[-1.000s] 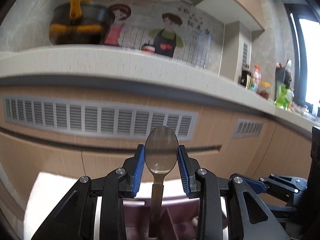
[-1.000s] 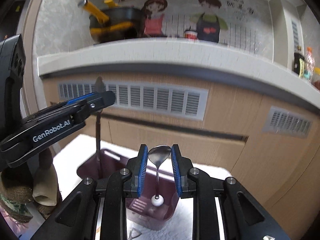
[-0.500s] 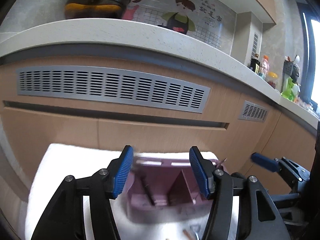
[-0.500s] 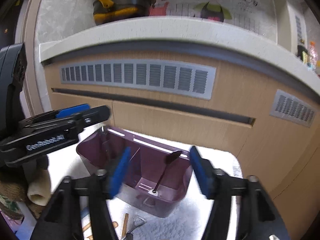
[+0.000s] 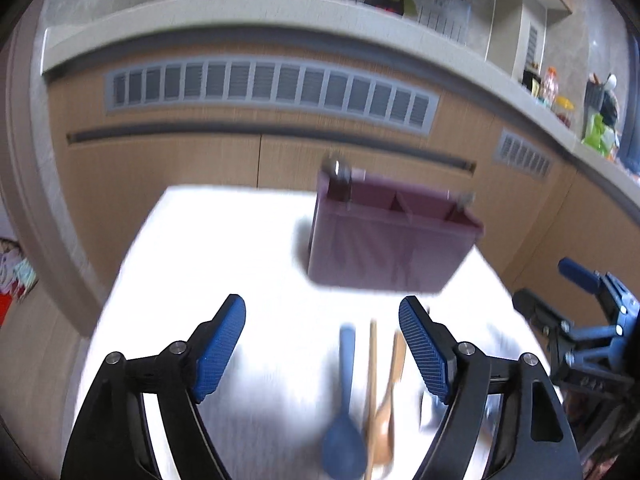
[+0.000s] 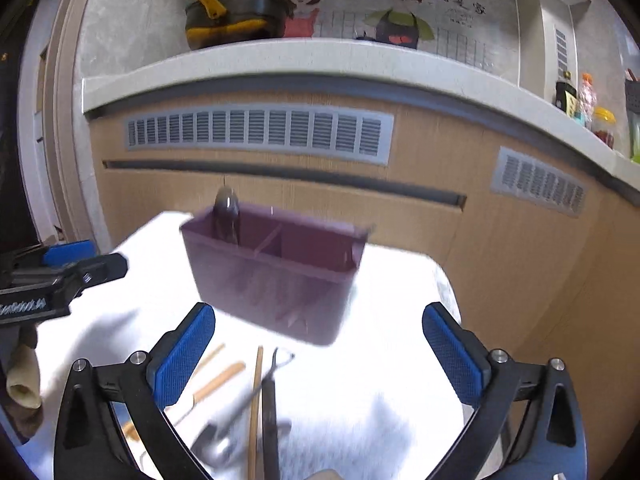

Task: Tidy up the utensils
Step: 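Move both open tools back down to the remaining utensils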

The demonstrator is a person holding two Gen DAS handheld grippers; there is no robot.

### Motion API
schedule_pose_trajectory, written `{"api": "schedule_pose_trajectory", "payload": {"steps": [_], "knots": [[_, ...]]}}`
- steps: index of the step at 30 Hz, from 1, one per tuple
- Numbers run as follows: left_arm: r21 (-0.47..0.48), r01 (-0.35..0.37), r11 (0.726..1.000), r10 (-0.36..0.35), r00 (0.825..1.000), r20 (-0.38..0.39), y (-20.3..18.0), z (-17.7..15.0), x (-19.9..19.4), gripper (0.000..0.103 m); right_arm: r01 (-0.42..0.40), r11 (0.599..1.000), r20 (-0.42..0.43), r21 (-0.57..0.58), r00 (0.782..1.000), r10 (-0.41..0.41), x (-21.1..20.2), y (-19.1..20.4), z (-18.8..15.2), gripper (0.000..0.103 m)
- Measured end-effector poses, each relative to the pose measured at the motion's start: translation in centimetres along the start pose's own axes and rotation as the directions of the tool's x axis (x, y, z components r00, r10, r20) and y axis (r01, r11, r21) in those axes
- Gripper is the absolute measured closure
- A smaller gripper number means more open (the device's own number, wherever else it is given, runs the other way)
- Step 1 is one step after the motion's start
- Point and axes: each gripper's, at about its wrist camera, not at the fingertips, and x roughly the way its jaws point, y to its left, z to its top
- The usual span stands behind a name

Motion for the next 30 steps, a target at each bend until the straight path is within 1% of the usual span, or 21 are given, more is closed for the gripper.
{"api": "schedule_pose_trajectory", "payload": {"steps": [2, 3, 6, 8, 10, 11, 12, 13, 14, 15, 17, 19, 22, 28, 30], "knots": [[-0.002, 0.003, 1.0, -0.003, 0.999, -0.043, 0.3, -1.7, -0.1, 0.023, 0.034, 0.999, -0.028, -0.013, 0.999, -0.034, -0.2, 0.4, -1.0, 0.0], [-0.003, 0.002, 1.0, -0.002, 0.998, -0.063, 0.5, -2.6, -0.1, 0.023, 0.03, 0.999, -0.036, -0.024, 0.999, -0.031, -0.4, 0.7, -1.6, 0.0], [-0.003, -0.014, 1.0, 0.013, 0.994, -0.112, 1.0, -4.6, -0.3, 0.023, -0.054, 0.998, -0.101, -0.034, 0.994, 0.051, -0.2, 1.0, -2.7, 0.0], [-0.01, -0.033, 0.999, 0.032, 0.991, -0.129, 1.4, -5.3, -0.5, 0.023, -0.104, 0.995, -0.166, -0.006, 0.981, 0.101, 0.5, 1.0, -3.2, 0.0], [-0.009, -0.076, 0.997, 0.074, 0.99, -0.124, 1.8, -5.7, -1.0, 0.023, -0.108, 0.994, -0.203, 0.017, 0.973, 0.109, 1.3, 1.1, -3.6, 0.003], [-0.009, -0.091, 0.996, 0.089, 0.989, -0.119, 1.9, -5.6, -1.1, 0.023, -0.1, 0.995, -0.22, 0.022, 0.97, 0.103, 1.8, 1.3, -3.8, 0.012], [-0.012, -0.097, 0.995, 0.095, 0.989, -0.116, 2.1, -5.6, -1.2, 0.023, -0.105, 0.994, -0.246, 0.025, 0.963, 0.108, 2.4, 1.5, -3.9, 0.027], [-0.019, -0.092, 0.996, 0.089, 0.989, -0.118, 2.3, -5.6, -1.2, 0.023, -0.111, 0.993, -0.267, 0.029, 0.957, 0.115, 2.9, 1.8, -4.2, 0.035], [-0.026, -0.088, 0.996, 0.084, 0.989, -0.124, 2.5, -5.4, -1.1, 0.023, -0.118, 0.992, -0.302, 0.039, 0.945, 0.125, 3.7, 2.0, -4.3, 0.049], [-0.031, -0.085, 0.996, 0.08, 0.989, -0.127, 2.6, -5.3, -1.0, 0.023, -0.122, 0.991, -0.321, 0.048, 0.938, 0.131, 4.2, 2.2, -4.4, 0.057], [-0.033, -0.076, 0.997, 0.071, 0.988, -0.134, 2.8, -5.3, -0.9, 0.023, -0.109, 0.993, -0.348, 0.045, 0.93, 0.117, 5.0, 2.5, -4.7, 0.061], [-0.035, -0.067, 0.997, 0.061, 0.988, -0.143, 2.8, -5.4, -0.6, 0.023, -0.106, 0.993, -0.362, 0.041, 0.925, 0.114, 5.5, 2.7, -4.9, 0.068], [-0.039, -0.054, 0.998, 0.047, 0.987, -0.155, 2.8, -5.4, -0.1, 0.023, -0.095, 0.995, -0.384, 0.036, 0.918, 0.101, 6.3, 2.7, -4.8, 0.068], [-0.045, -0.04, 0.998, 0.032, 0.984, -0.177, 2.6, -5.6, 0.4, 0.023, -0.118, 0.99, -0.433, 0.08, 0.89, 0.141, 7.2, 2.2, -5.7, 0.068], [-0.045, -0.04, 0.998, 0.031, 0.982, -0.187, 2.5, -5.6, 0.6, 0.023, -0.13, 0.987, -0.435, 0.09, 0.887, 0.156, 7.0, 2.1, -6.1, 0.069]]}}
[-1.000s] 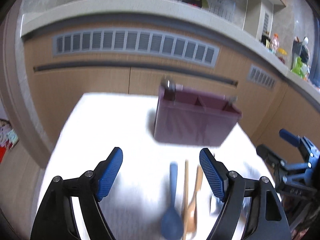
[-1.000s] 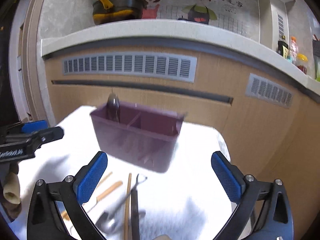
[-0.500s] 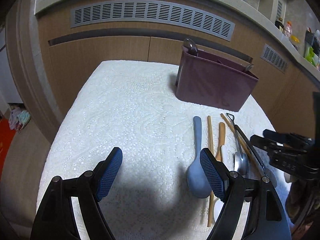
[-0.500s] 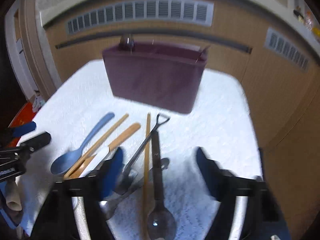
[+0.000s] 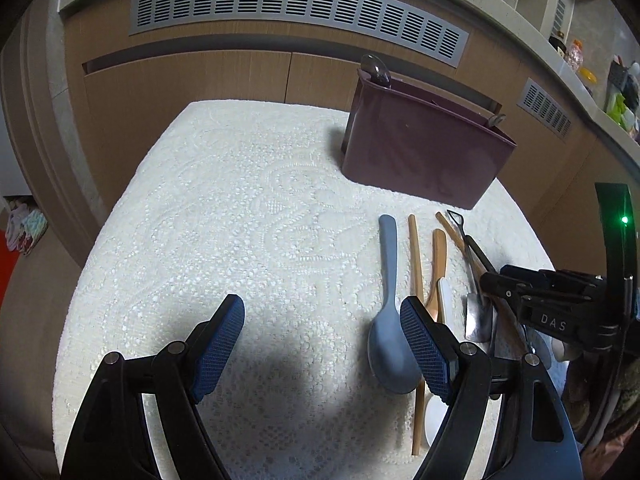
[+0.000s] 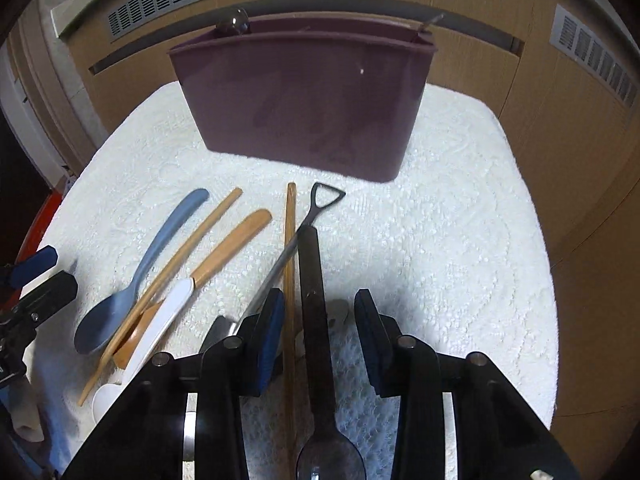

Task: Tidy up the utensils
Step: 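Move both open tools back down to the remaining utensils, then grasp the blue-grey plastic spoon with the left tool while the right tool grasps the dark metal spoon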

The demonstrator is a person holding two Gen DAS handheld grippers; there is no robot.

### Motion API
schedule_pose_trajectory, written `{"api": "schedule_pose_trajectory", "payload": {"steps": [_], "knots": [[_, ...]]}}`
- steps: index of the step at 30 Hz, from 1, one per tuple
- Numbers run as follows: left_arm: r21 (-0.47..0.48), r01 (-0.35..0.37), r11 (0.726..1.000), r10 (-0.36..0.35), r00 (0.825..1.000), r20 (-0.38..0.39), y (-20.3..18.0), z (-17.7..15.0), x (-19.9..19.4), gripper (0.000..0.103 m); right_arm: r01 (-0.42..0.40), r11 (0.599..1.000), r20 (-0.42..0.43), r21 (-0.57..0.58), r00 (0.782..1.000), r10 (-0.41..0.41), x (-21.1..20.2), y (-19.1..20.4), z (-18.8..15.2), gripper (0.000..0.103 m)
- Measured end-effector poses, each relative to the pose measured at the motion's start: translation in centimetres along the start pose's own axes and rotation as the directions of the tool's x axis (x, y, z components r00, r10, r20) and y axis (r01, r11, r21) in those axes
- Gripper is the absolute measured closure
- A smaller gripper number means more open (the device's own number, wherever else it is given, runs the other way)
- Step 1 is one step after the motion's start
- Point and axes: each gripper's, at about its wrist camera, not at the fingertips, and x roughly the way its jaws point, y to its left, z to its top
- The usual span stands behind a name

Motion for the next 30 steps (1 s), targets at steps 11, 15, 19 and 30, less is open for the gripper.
{"api": "schedule_pose_trajectory", "payload": {"steps": [11, 15, 19, 30], "knots": [[0.038, 0.031, 0.999, -0.029, 0.998, -0.055, -1.8, 0.7, 1.3, 0.023, 0.008, 0.999, 0.098, -0.05, 0.995, -0.004, -2.8, 0.3, -0.6, 0.096], [0.06, 0.094, 0.994, -0.087, 0.989, -0.116, -2.4, 1.9, 2.6, 0.039, 0.001, 0.999, 0.127, -0.037, 0.992, 0.003, -3.8, -0.6, -0.7, 0.096], [0.123, 0.105, 0.987, -0.083, 0.982, -0.169, -3.7, 3.7, 4.0, 0.055, 0.018, 1.0, 0.149, -0.019, 0.989, -0.015, -4.3, -1.4, -1.1, 0.096], [0.256, 0.017, 0.966, 0.044, 0.972, -0.231, -7.0, 5.4, 7.6, 0.059, -0.008, 1.0, 0.136, -0.001, 0.991, 0.008, -3.3, -2.2, -2.1, 0.096]]}}
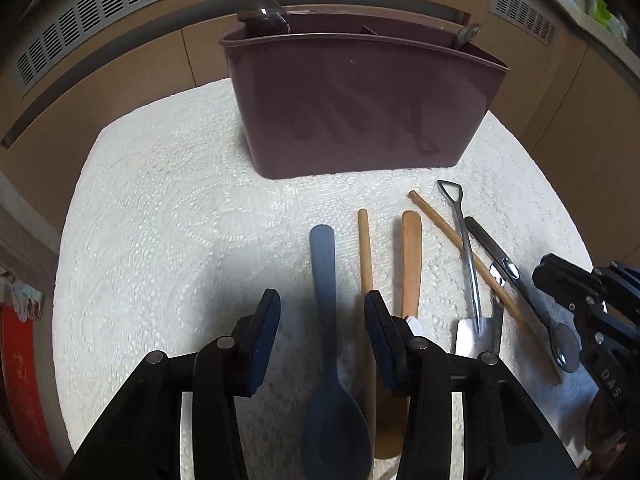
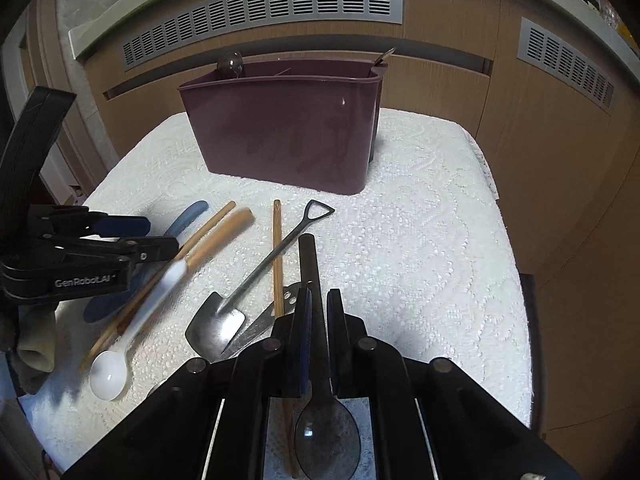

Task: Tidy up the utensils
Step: 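Grasp the blue-grey plastic spoon with the left tool while the right tool grasps the dark metal spoon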

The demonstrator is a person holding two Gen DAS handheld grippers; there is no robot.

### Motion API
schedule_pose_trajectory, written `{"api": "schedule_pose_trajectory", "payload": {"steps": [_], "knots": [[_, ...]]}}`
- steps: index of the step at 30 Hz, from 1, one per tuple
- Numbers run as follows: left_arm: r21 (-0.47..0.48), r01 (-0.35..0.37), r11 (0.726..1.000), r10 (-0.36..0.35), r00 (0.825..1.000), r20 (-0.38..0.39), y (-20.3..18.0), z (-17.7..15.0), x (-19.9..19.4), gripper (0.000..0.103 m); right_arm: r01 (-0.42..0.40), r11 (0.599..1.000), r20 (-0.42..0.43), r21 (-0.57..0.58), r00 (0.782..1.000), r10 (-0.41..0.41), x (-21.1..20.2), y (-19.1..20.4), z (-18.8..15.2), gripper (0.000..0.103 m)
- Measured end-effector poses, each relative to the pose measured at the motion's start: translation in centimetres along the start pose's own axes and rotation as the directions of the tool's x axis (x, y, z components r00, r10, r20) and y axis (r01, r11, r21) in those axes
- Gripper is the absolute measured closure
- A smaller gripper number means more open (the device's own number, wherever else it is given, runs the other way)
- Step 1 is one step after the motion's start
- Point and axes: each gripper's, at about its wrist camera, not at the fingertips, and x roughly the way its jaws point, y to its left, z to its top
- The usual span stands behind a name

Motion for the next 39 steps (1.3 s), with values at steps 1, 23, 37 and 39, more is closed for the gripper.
{"api": "schedule_pose_trajectory", "payload": {"steps": [1, 23, 37, 39], "knots": [[-0.004, 0.003, 1.0, -0.003, 1.0, -0.004, 0.0, 0.2, 0.1, 0.059, 0.0, 1.0, 0.0, 0.0, 1.0, 0.0, 0.0, 0.0, 0.0, 0.096], [0.026, 0.04, 0.999, -0.038, 0.998, -0.052, 0.5, 1.6, 1.5, 0.09, -0.008, 1.0, 0.009, -0.005, 1.0, 0.008, -0.3, -0.1, -0.1, 0.096], [-0.15, 0.087, 0.985, -0.044, 0.962, 0.268, 3.6, -4.0, -7.7, 0.091, -0.013, 0.998, -0.067, -0.063, 0.998, 0.009, 1.3, 0.7, 1.4, 0.075], [-0.158, 0.098, 0.983, -0.05, 0.957, 0.285, 3.9, -4.6, -8.4, 0.091, -0.002, 0.998, -0.098, -0.069, 0.995, -0.005, 2.3, 0.9, 1.5, 0.075]]}}
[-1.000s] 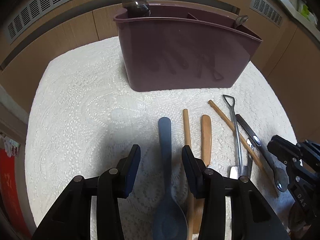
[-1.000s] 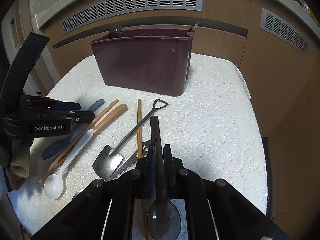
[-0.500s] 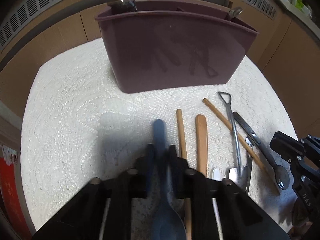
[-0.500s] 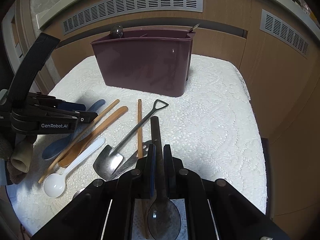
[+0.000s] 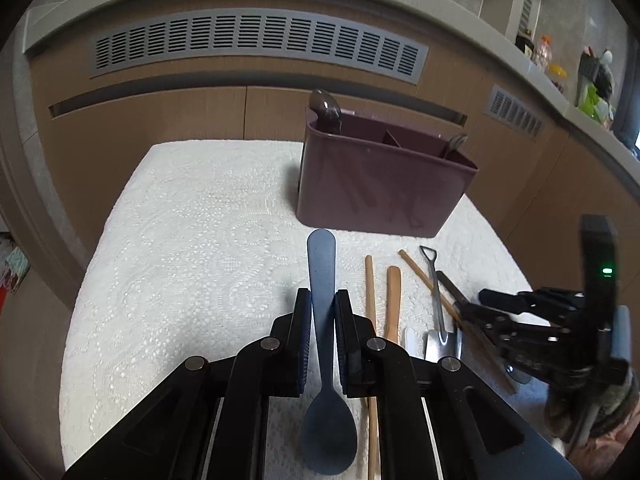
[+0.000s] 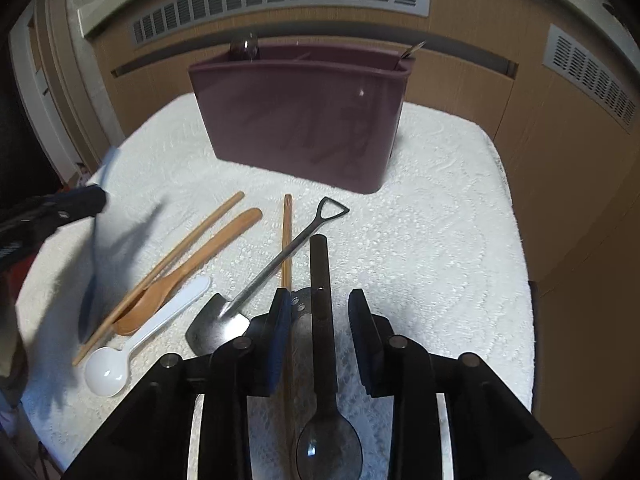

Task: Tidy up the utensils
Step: 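Grasp the blue-grey plastic spoon with the left tool while the right tool grasps the dark metal spoon, then lift both held spoons and carry them over the caddy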

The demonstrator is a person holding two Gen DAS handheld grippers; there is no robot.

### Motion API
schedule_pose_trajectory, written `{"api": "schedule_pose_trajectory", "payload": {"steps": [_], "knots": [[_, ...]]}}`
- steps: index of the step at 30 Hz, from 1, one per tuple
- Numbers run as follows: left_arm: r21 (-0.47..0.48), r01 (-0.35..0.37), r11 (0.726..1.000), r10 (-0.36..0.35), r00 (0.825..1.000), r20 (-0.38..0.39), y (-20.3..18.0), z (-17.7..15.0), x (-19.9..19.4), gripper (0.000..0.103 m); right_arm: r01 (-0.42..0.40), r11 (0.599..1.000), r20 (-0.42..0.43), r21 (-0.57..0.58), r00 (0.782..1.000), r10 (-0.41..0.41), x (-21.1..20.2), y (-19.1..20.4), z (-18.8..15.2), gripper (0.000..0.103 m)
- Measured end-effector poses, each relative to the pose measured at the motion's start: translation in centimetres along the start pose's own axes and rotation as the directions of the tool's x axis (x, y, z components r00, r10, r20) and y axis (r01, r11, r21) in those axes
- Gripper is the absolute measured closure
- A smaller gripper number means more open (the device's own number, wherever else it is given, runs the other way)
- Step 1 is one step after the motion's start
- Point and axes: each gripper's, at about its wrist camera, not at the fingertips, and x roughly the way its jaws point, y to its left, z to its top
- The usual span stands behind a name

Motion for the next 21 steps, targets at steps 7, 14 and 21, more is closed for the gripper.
{"api": "schedule_pose_trajectory", "payload": {"steps": [7, 14, 21], "knots": [[-0.013, 0.012, 1.0, -0.011, 1.0, 0.023, 0.3, -0.5, -1.0, 0.091, -0.079, 0.997, -0.051, 0.003, 0.996, 0.079, 0.5, 0.4, 0.6, 0.097], [-0.006, 0.023, 1.0, -0.023, 0.999, 0.041, -0.2, -0.6, -1.9, 0.091, -0.031, 0.999, 0.046, -0.009, 0.998, 0.032, -3.4, 1.1, 0.6, 0.1], [-0.031, 0.032, 0.999, -0.03, 0.998, 0.061, -0.5, -0.5, -3.1, 0.091, -0.049, 0.998, 0.145, 0.037, 0.989, 0.043, -6.8, 1.0, 0.1, 0.1]]}}
